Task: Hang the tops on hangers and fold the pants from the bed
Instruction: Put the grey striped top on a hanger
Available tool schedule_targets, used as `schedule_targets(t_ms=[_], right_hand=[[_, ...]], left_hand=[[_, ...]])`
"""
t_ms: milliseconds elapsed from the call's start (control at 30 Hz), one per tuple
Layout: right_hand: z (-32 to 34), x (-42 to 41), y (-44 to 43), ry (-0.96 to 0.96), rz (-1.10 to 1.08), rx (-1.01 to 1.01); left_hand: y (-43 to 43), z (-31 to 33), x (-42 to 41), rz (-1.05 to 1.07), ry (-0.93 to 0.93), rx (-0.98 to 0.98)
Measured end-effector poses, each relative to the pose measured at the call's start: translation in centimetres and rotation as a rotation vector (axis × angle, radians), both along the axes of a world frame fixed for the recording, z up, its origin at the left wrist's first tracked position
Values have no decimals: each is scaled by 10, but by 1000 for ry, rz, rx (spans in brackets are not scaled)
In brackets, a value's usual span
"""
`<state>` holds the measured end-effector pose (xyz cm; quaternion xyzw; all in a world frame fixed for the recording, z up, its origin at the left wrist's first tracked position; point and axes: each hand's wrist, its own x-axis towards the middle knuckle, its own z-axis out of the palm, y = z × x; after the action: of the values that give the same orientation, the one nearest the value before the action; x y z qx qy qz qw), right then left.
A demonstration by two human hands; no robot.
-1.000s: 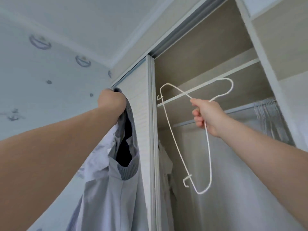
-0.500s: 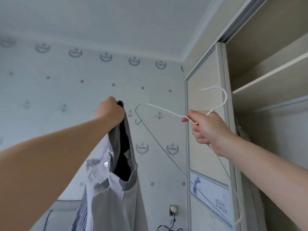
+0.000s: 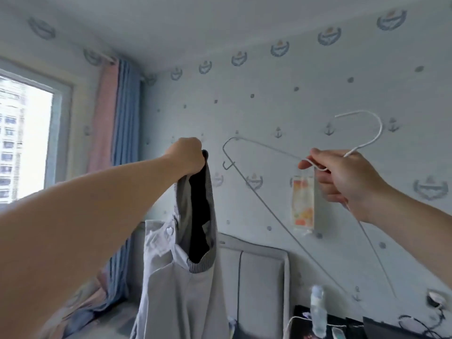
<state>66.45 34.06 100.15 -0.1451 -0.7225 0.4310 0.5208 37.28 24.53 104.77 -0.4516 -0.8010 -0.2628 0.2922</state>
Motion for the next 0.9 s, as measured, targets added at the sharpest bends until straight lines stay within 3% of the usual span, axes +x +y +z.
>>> schedule_targets(t_ms=[367, 533, 900], right_hand=[[-100, -178, -15, -9, 288, -142], [-173, -236, -26, -87, 374, -223], [-307, -272, -46, -205, 386, -373]], left_hand=[[-56, -72, -179, 149, -159, -207], [-59, -133, -239, 125, -301, -179], [-53, -275, -270, 57, -568, -182]])
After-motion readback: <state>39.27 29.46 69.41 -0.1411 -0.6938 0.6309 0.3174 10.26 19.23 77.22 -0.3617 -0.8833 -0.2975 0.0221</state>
